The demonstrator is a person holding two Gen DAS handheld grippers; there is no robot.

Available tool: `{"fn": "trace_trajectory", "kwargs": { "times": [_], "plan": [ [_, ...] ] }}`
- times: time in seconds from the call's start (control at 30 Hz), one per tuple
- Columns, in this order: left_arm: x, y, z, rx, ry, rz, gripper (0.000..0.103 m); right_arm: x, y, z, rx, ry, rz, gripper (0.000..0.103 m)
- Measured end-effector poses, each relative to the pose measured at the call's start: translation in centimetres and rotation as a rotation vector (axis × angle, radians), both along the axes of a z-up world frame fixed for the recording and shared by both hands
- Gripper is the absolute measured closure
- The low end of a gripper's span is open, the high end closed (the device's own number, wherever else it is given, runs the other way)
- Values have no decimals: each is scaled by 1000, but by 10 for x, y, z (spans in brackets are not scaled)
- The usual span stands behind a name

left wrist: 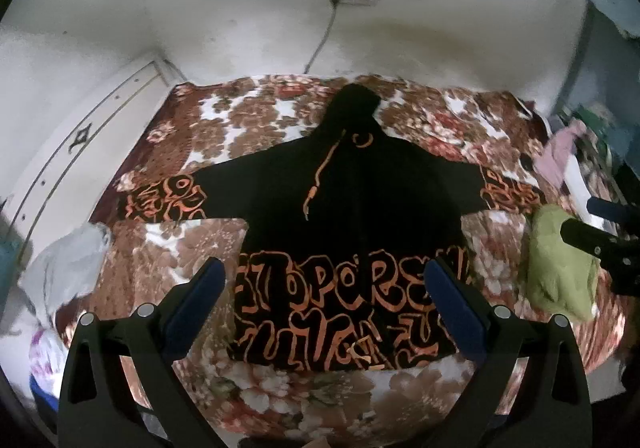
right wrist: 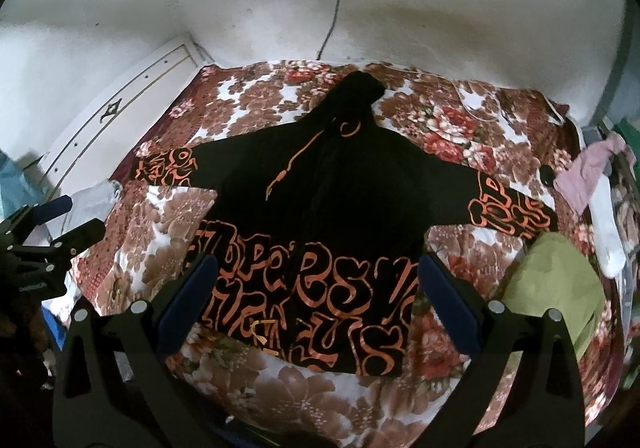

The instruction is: Fold large clothes

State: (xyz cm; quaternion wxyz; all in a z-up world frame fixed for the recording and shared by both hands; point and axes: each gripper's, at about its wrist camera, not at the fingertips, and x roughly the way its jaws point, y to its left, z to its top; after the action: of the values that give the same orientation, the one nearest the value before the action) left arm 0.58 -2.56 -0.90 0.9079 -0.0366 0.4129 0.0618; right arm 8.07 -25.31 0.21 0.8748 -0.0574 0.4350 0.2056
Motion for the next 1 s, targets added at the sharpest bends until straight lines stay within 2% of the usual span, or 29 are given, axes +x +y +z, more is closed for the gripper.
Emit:
{"fn": "trace_trajectory", "kwargs": {
  "times": [0.3, 0.47, 0.53, 0.67, 0.83, 1.0],
  "plan": [
    [-5, 1, 26, 51, -24, 174, 5, 28, -4, -12, -7, 27, 126, 4],
    [-11, 31, 35, 8, -60, 232, 5, 49, 22, -15, -22, 12, 165, 4],
    [-7, 52, 31, -1, -51, 230, 5, 56, 33, -15, -31, -27, 138, 4],
    [4, 92, 23, 33, -54, 210, 5, 79, 77, -30, -50, 9, 126, 4],
    [32, 180, 1, -20, -29, 217, 5, 104, 143, -52, -79, 30, 82, 4],
    [66, 276, -35, -5, 14, 250, 5, 137, 213, -82, -56, 80, 61, 4]
  ]
}}
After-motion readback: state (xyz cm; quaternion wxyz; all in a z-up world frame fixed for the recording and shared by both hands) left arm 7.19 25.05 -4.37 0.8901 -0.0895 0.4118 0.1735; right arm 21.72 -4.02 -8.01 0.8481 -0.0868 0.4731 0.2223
